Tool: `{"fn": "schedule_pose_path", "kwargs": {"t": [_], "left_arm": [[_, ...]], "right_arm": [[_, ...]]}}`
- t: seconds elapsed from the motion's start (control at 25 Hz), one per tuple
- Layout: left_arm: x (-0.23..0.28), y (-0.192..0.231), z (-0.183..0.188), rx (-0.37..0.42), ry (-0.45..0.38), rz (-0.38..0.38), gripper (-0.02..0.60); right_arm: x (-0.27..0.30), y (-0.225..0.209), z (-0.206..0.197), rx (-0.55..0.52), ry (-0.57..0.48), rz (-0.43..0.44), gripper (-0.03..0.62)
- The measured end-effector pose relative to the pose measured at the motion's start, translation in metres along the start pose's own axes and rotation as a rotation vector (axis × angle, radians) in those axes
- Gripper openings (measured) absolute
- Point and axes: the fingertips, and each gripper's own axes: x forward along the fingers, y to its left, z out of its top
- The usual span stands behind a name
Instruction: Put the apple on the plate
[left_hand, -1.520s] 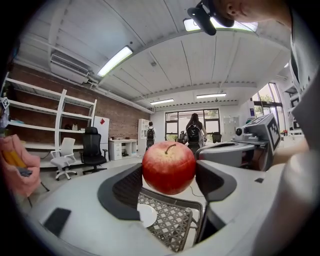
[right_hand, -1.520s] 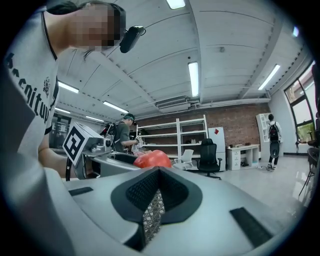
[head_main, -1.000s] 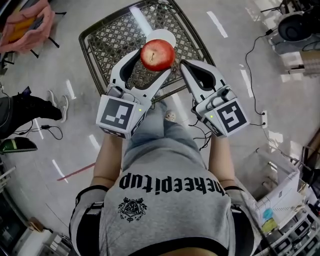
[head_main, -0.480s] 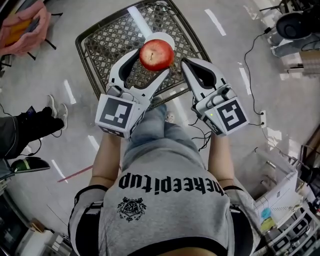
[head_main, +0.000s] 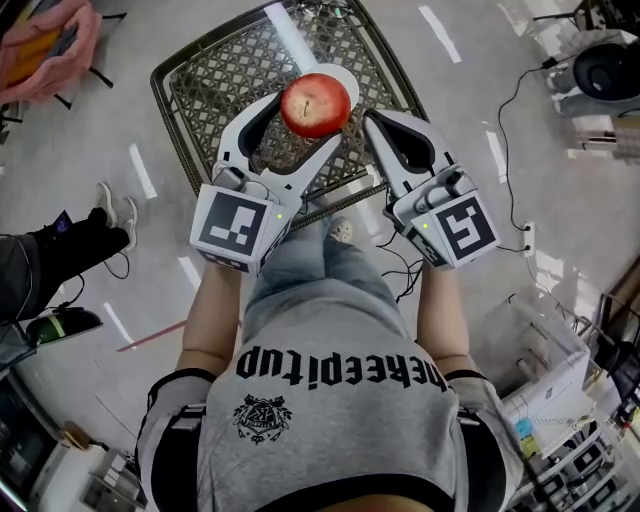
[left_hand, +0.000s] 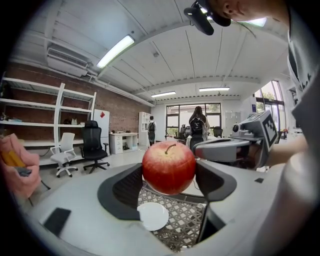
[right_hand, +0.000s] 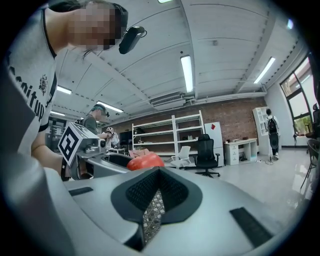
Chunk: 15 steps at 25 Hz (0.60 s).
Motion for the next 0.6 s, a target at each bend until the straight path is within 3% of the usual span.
{"fn": "schedule_pose_path", "kwargs": {"t": [0.36,0.6], "left_arm": [[0.018,0.02,-0.004,0.003,0.026,-0.024,0.374],[0.031,0.042,-0.026,-0.005,0.063,-0.05,0.376]], "right_arm": [[0.025,-0.015,-0.005,0.008,0.017,-0.015,0.002],[0.049,-0.021,-0.017,0.022,0.034,-0.034,0.002]]}}
